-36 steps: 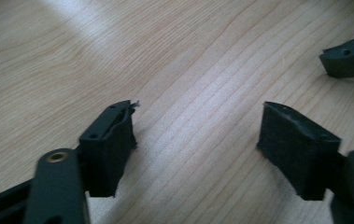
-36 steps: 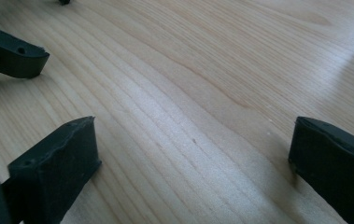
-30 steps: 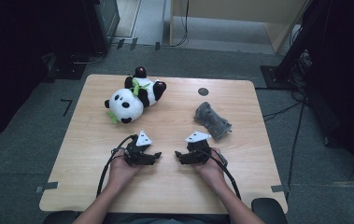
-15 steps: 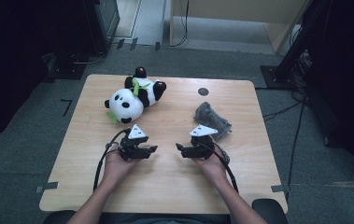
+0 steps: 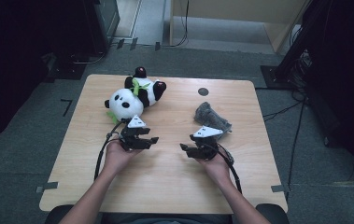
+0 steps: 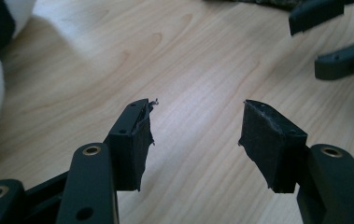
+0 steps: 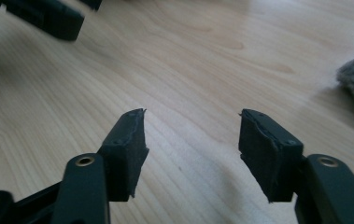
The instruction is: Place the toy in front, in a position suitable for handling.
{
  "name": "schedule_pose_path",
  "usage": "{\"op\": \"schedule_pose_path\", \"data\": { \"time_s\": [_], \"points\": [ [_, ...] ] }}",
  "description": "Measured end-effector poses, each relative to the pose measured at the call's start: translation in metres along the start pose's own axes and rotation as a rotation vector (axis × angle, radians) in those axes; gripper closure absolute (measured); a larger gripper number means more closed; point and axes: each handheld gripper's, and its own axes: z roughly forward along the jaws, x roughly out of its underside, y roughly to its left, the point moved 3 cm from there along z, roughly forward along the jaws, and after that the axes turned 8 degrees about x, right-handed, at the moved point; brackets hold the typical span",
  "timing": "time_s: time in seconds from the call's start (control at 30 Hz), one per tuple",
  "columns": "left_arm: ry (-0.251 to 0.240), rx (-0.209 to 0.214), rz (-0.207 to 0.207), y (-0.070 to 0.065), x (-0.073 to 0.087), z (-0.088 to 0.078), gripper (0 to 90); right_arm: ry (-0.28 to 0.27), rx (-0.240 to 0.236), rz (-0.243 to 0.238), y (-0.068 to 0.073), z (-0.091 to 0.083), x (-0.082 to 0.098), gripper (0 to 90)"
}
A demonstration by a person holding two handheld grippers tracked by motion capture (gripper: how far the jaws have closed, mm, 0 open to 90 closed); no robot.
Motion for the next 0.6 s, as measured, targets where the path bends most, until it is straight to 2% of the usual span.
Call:
{"op": "schedule_pose_path", "data": {
  "time_s": [0.03, 0.13, 0.17, 0.3, 0.43, 0.5, 0.6],
  "points": [
    [-0.009, 0.006, 0.000, 0.003, -0.005, -0.002, 43.4, 0.012, -0.025, 0.017, 0.000, 0.001, 0.002, 44.8],
    [-0.014, 0.000, 0.003, 0.006, -0.010, -0.003, 43.5, 0.026, -0.027, 0.008, 0.000, 0.002, 0.005, 45.9],
    [-0.016, -0.003, -0.001, 0.010, -0.012, -0.004, 43.7, 0.036, -0.012, -0.011, 0.000, 0.004, 0.007, 44.9],
    [-0.013, -0.014, -0.005, 0.017, -0.017, -0.007, 43.8, 0.047, 0.003, -0.038, 0.001, 0.007, 0.011, 44.0],
    [-0.032, -0.024, -0.013, 0.024, -0.024, -0.014, 44.1, 0.055, 0.010, -0.032, 0.001, 0.009, 0.012, 43.5],
    [-0.045, -0.016, -0.024, 0.029, -0.028, -0.019, 44.4, 0.051, 0.009, -0.020, 0.002, 0.010, 0.013, 43.5],
    [-0.050, -0.023, -0.024, 0.034, -0.031, -0.022, 44.8, 0.065, 0.007, -0.030, 0.002, 0.012, 0.015, 43.5]
  ]
}}
